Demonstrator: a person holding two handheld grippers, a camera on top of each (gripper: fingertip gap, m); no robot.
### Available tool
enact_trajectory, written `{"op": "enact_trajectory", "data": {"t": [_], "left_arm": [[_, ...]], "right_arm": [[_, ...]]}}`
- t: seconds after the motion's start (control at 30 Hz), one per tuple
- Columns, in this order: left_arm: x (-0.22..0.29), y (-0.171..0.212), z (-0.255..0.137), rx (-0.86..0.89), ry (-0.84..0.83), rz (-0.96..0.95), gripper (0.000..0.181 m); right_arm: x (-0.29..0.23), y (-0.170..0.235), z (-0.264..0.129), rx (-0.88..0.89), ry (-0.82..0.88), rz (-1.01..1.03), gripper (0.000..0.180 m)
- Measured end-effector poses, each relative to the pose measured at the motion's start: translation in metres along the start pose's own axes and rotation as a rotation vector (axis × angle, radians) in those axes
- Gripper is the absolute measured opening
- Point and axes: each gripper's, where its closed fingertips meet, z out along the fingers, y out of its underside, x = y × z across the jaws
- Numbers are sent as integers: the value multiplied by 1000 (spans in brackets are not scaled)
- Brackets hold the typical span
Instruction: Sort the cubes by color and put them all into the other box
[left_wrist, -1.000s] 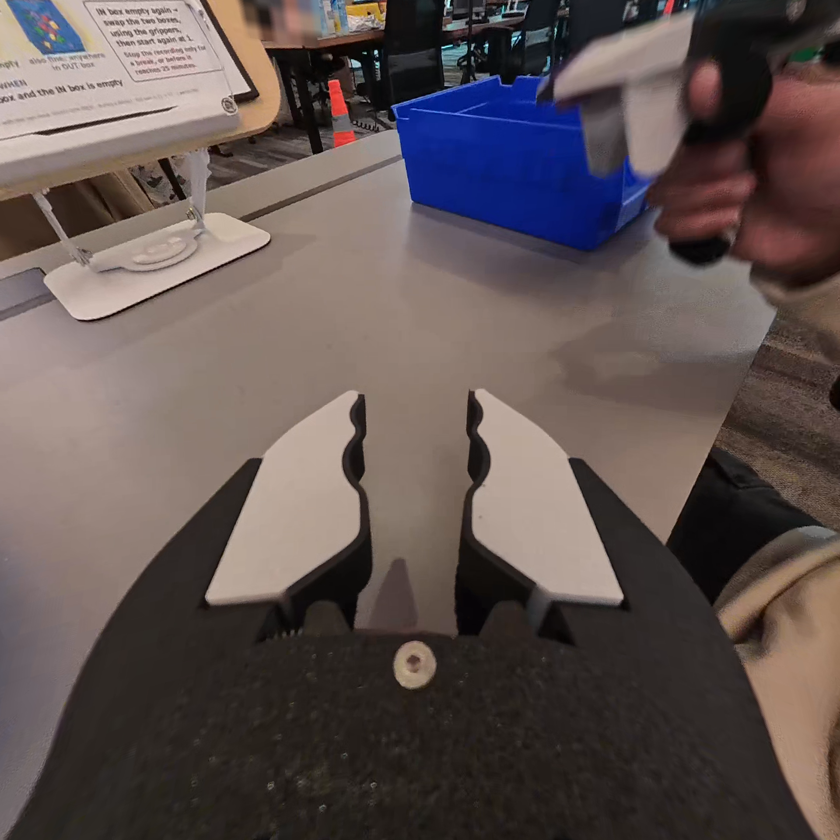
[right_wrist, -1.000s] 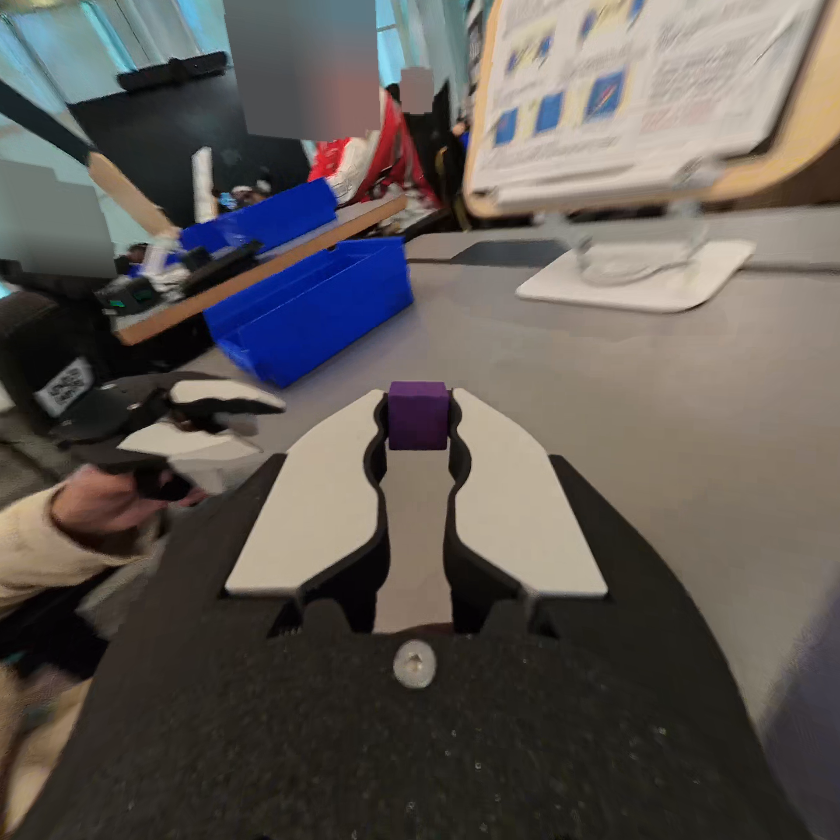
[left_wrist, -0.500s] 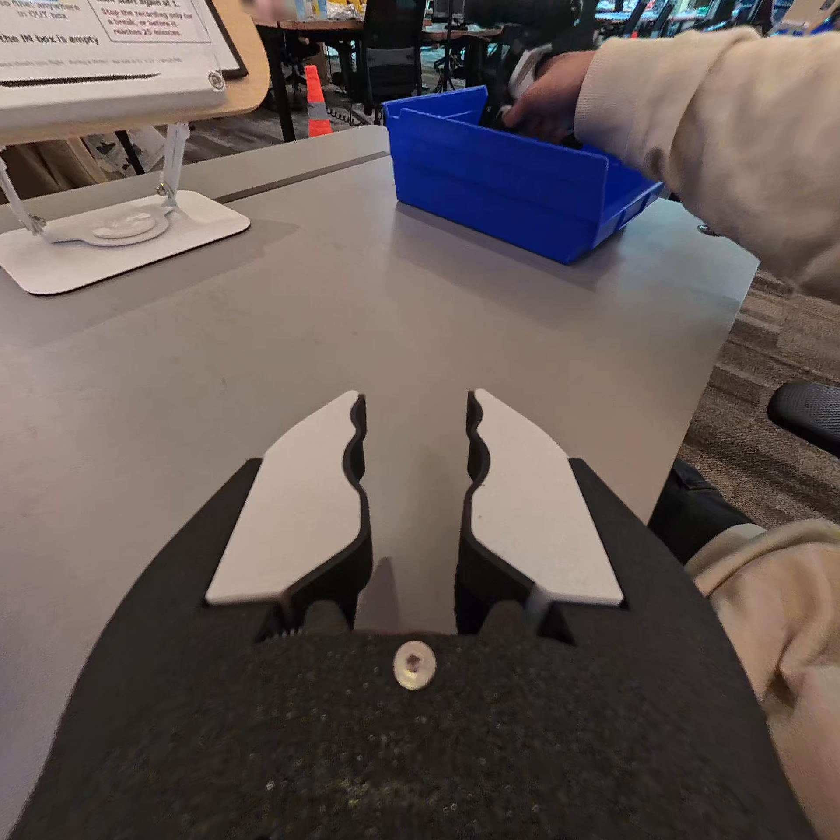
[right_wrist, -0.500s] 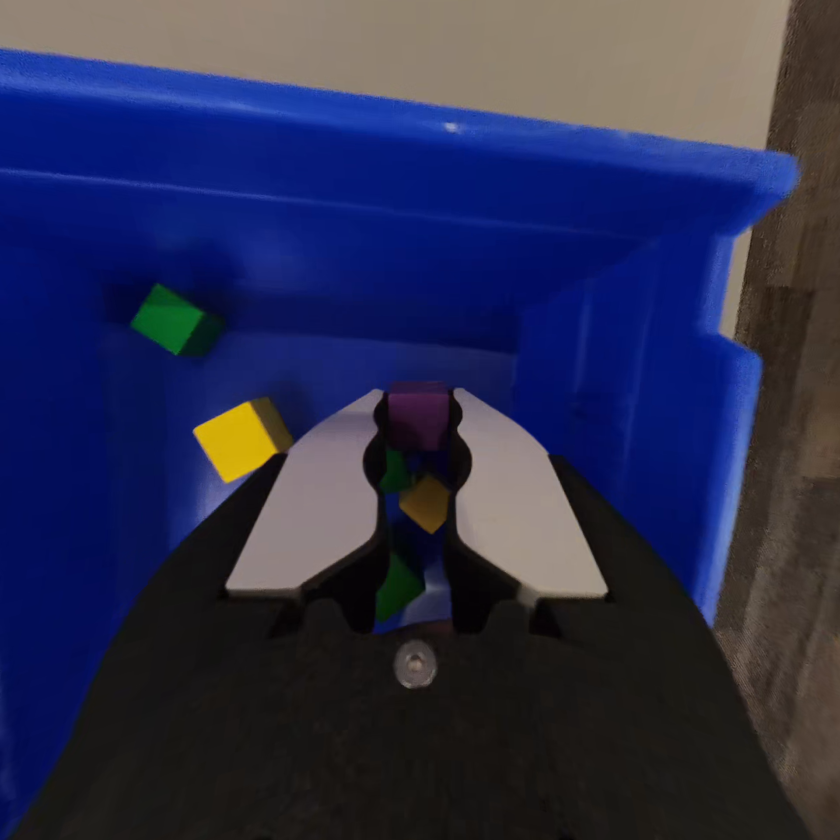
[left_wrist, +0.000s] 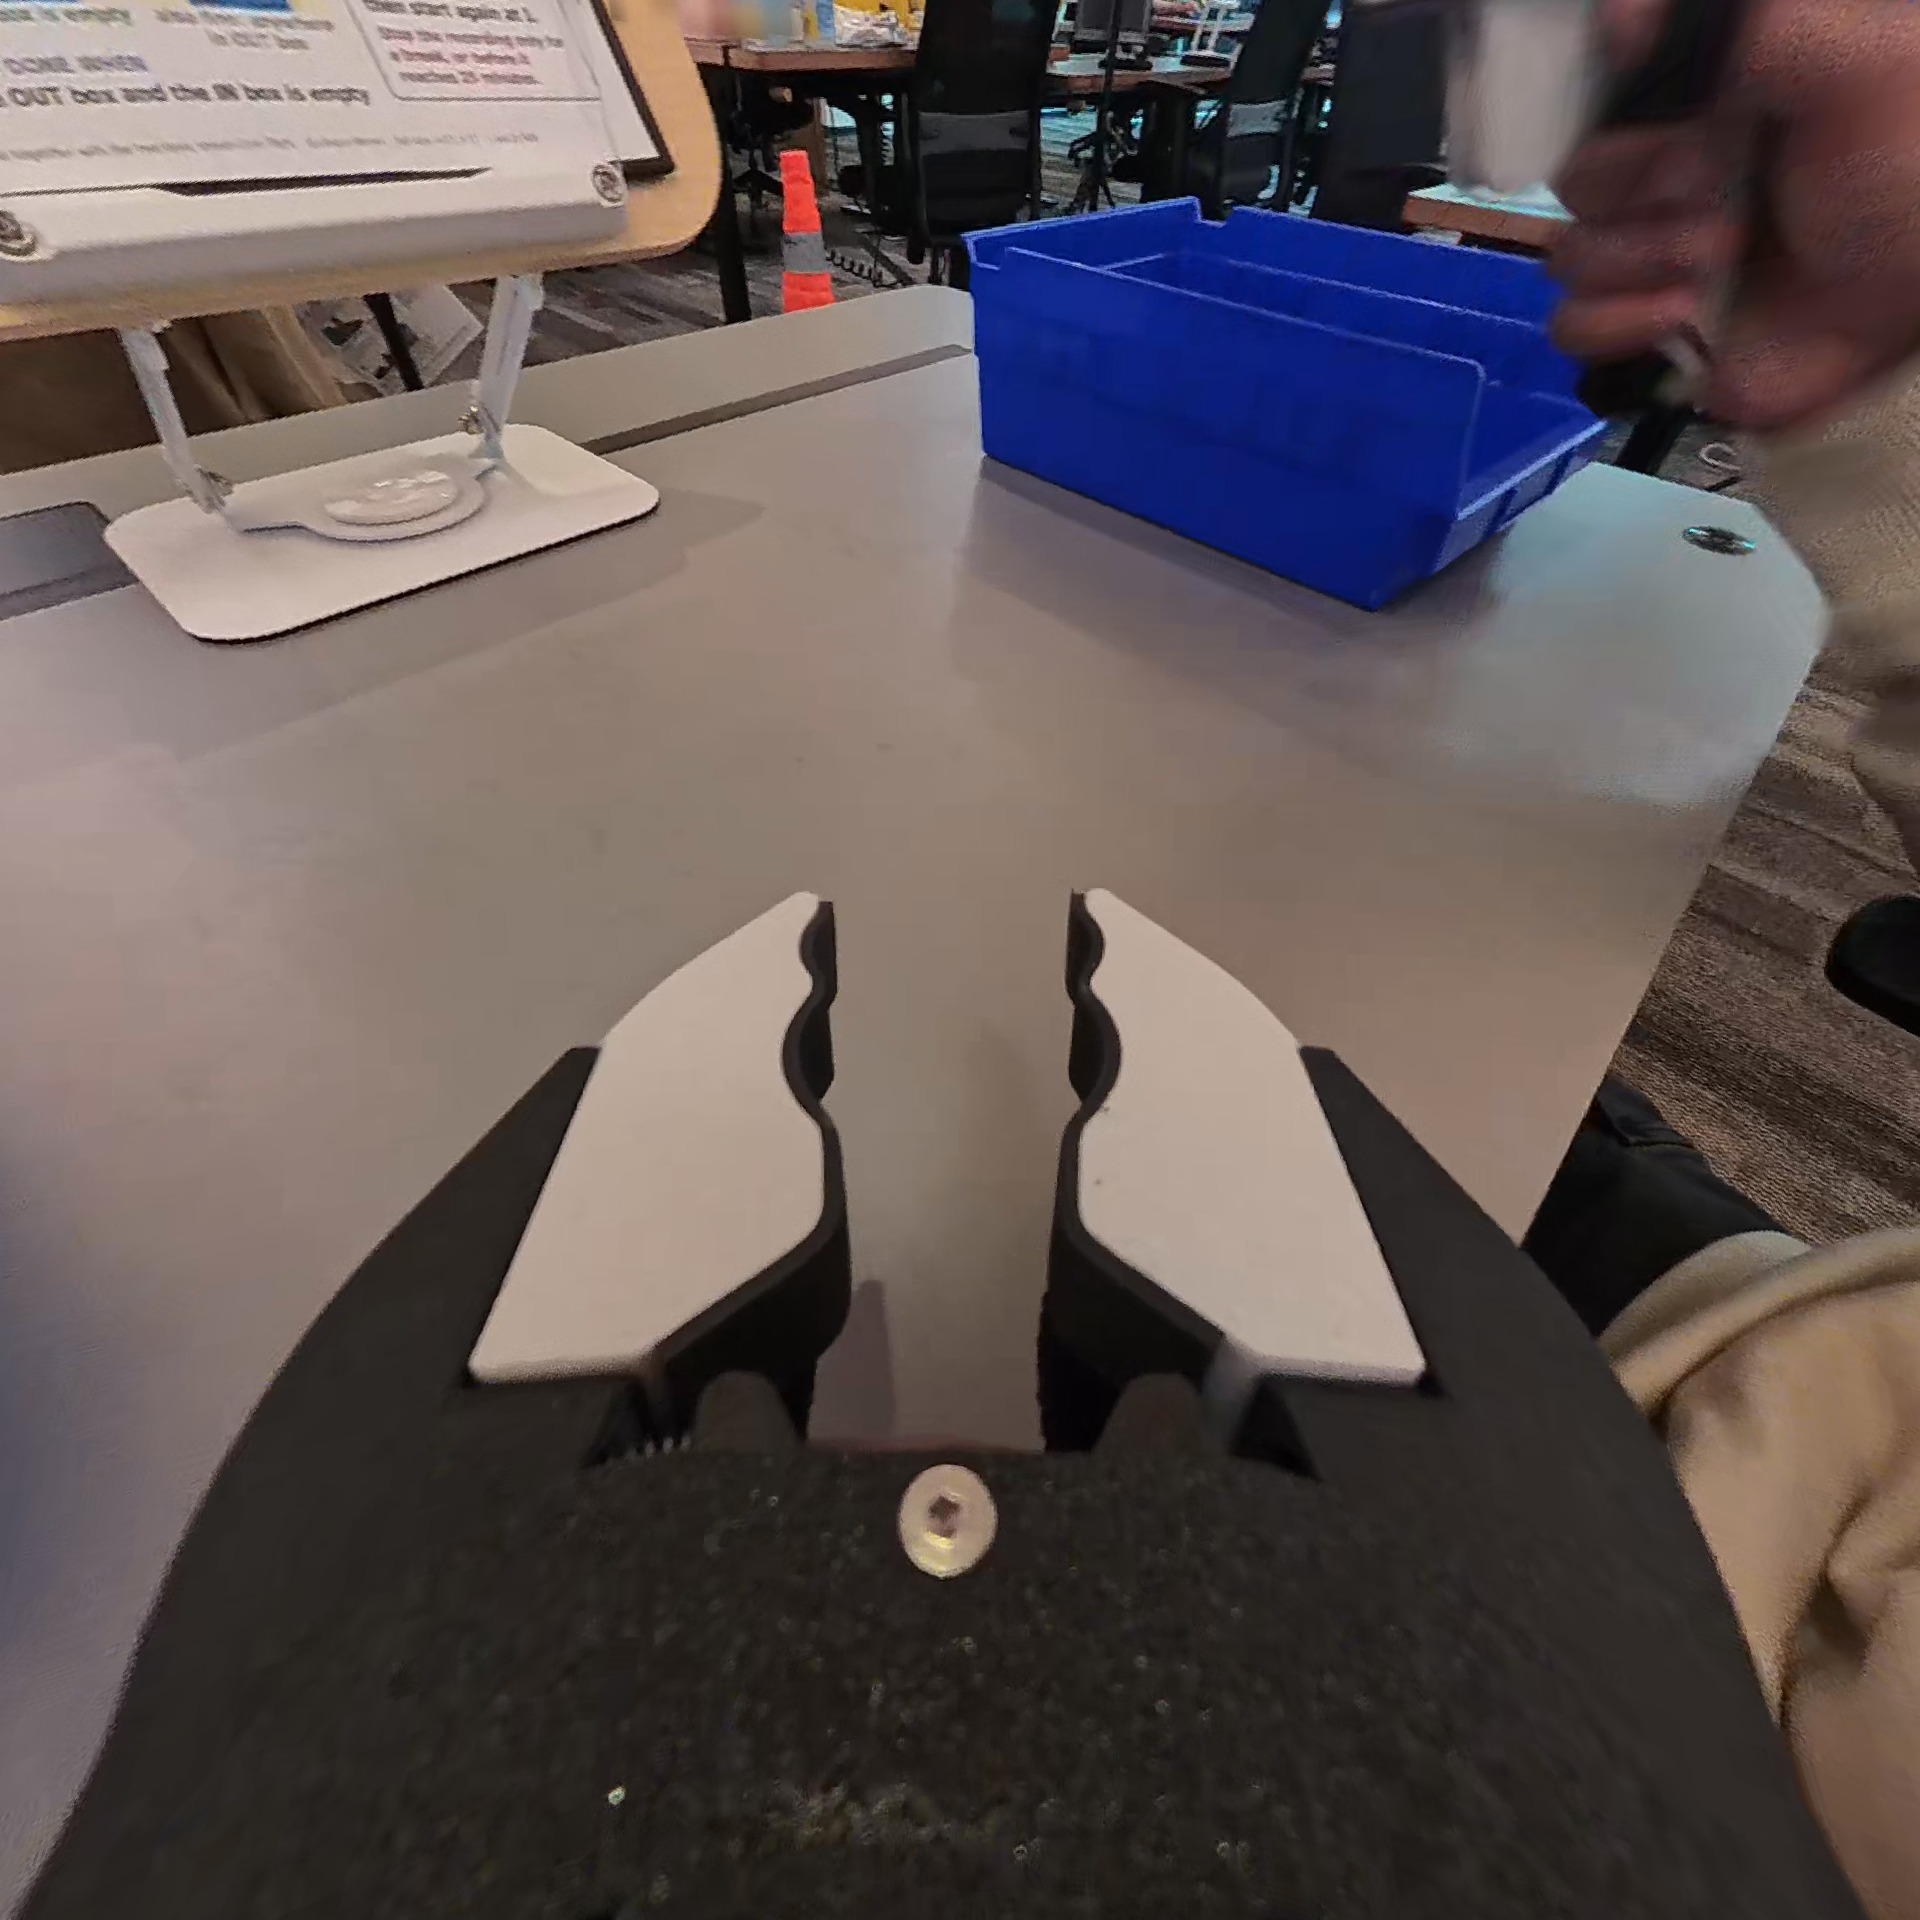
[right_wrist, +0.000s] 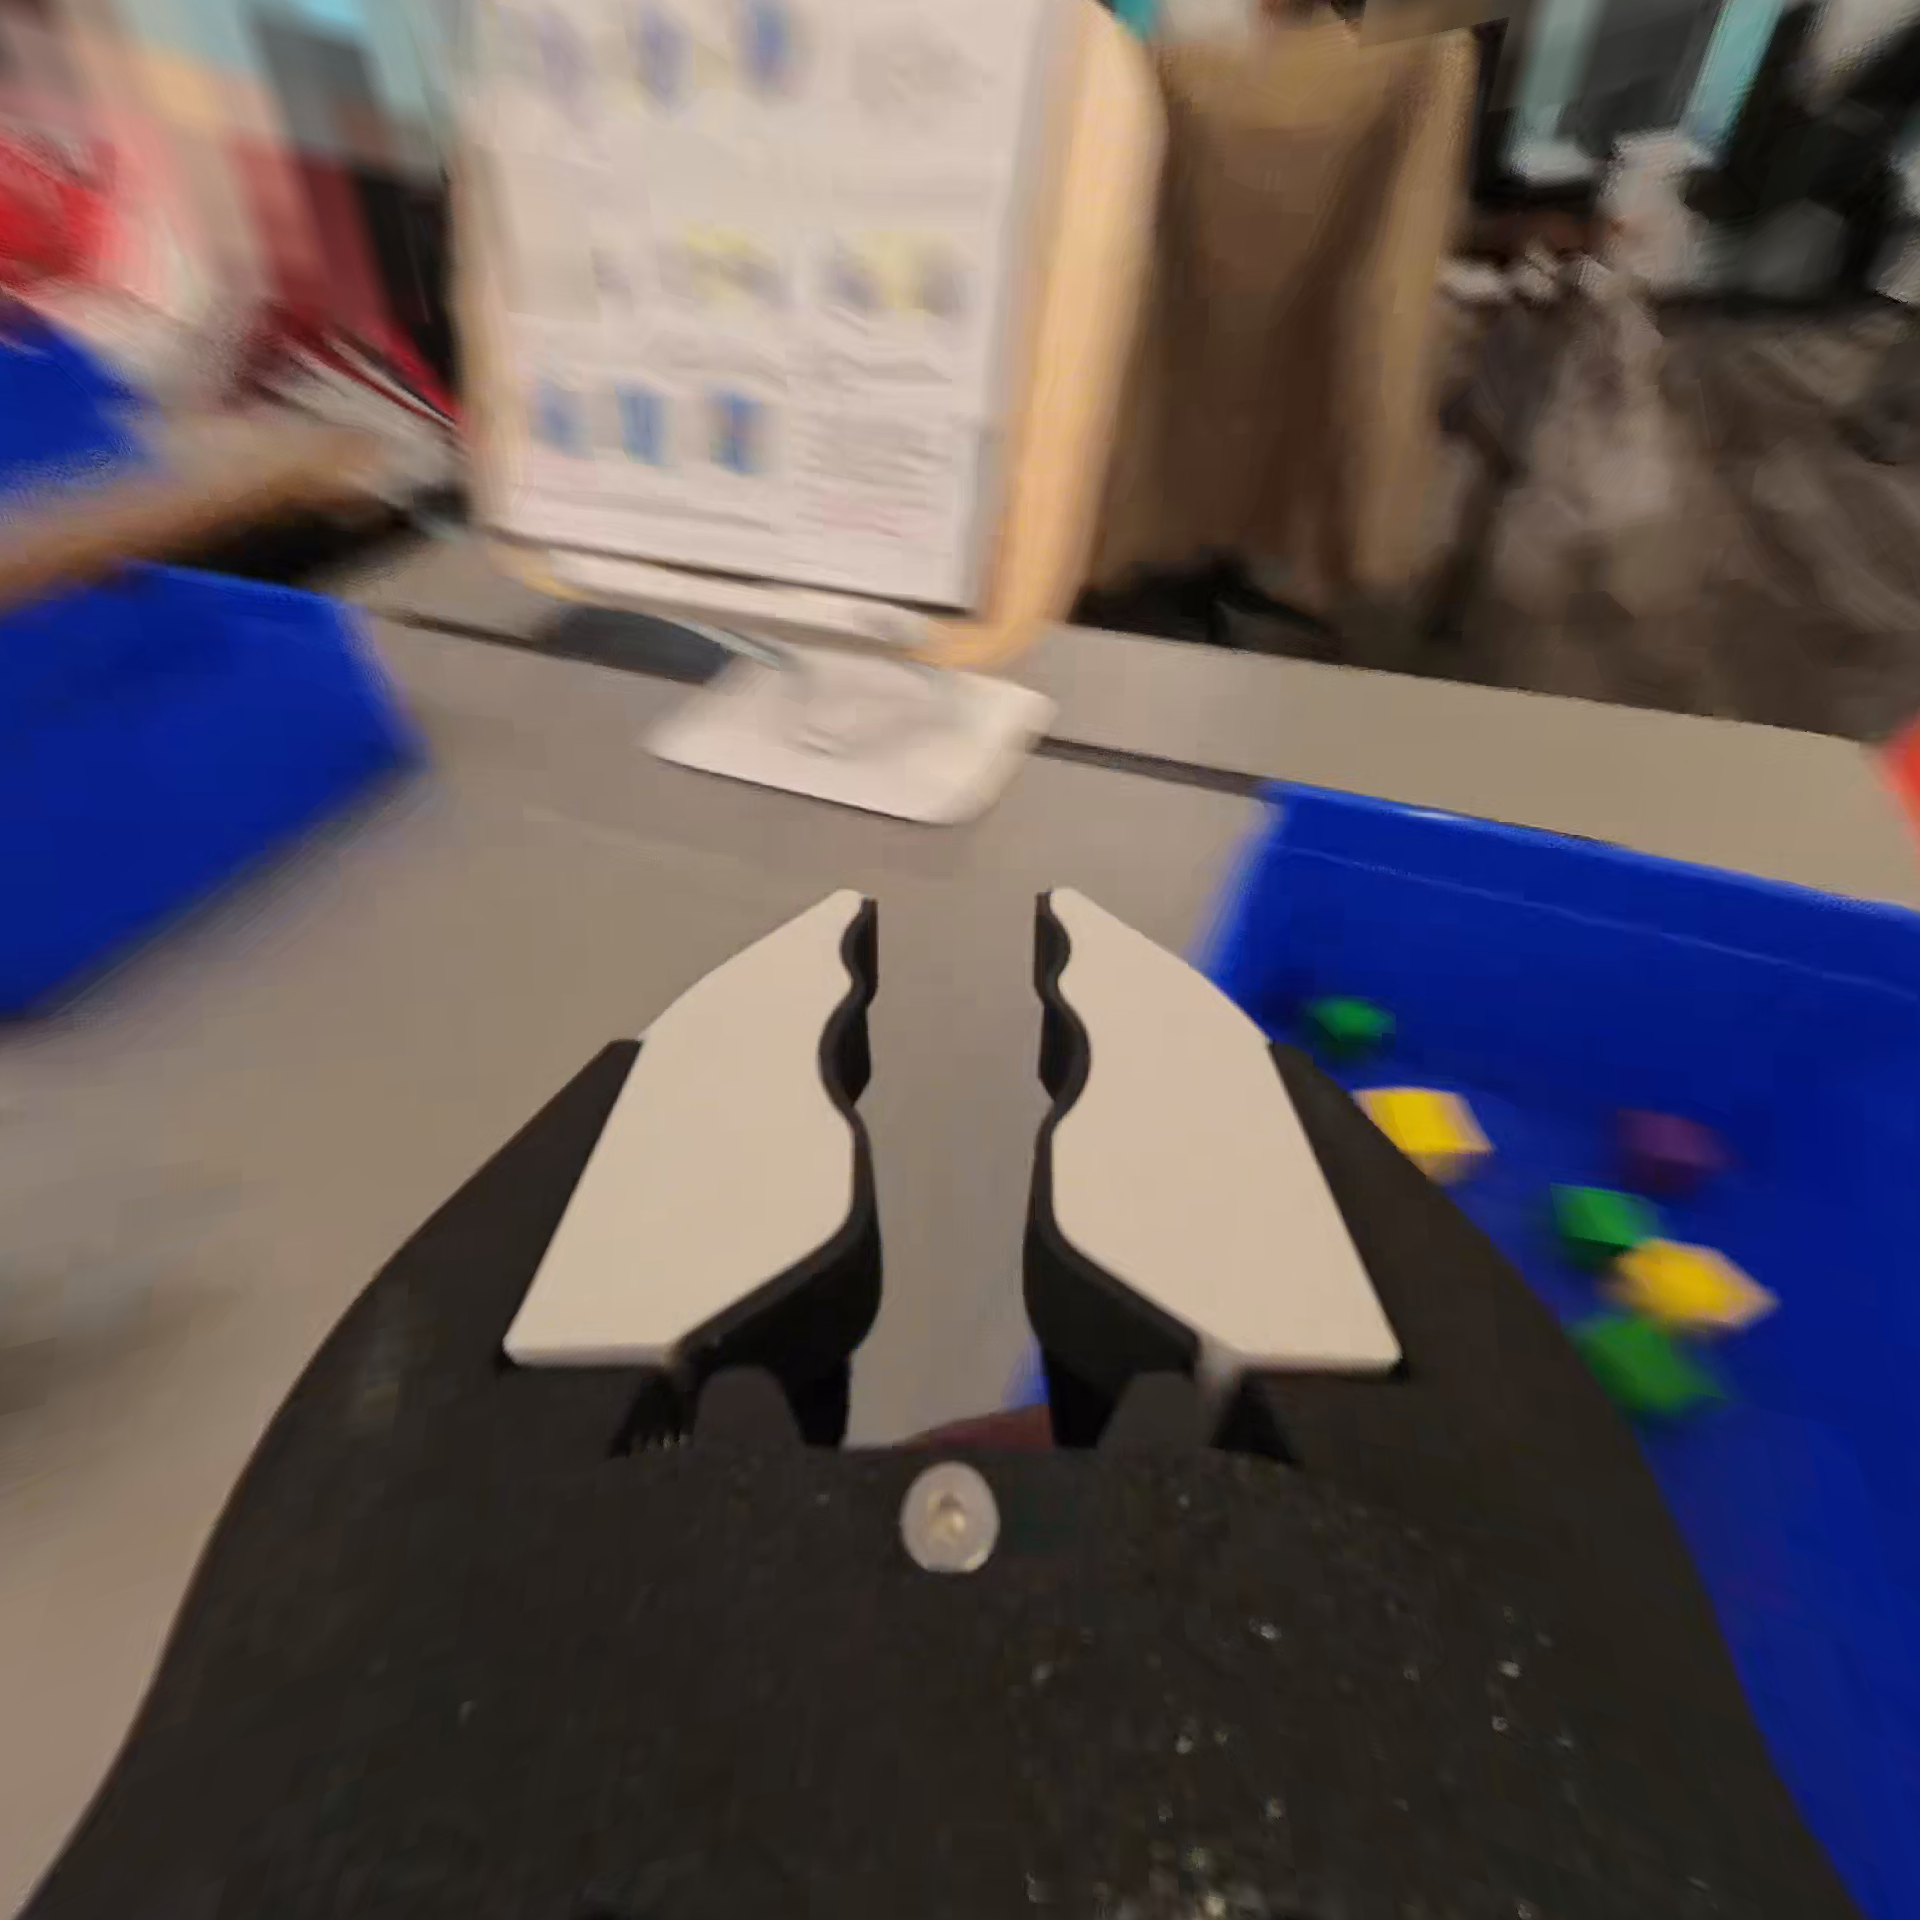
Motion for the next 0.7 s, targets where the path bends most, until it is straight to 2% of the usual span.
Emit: {"op": "enact_trajectory", "data": {"t": [0.1, 0.2, 0.33, 0.53, 0.6, 0.7], "left_arm": [[-4, 0, 0, 3, -11, -16, 43], [-2, 0, 2, -5, -1, -4, 44], [2, 4, 8, -38, 10, 4, 46], [3, -4, 3, -56, 6, 44, 45], [-19, -33, -19, 6, -57, 104, 48], [-99, -78, -74, 41, -307, 145, 43]], "right_arm": [[-110, 35, -34, 115, -263, 82, 25], [-162, 84, -41, 77, -325, 64, 26], [-170, 94, -48, 103, -263, -97, 25], [-178, 108, -44, 56, -316, -53, 25], [-178, 110, -43, 39, -327, -21, 25], [-177, 106, -45, 43, -339, 10, 24]]}}
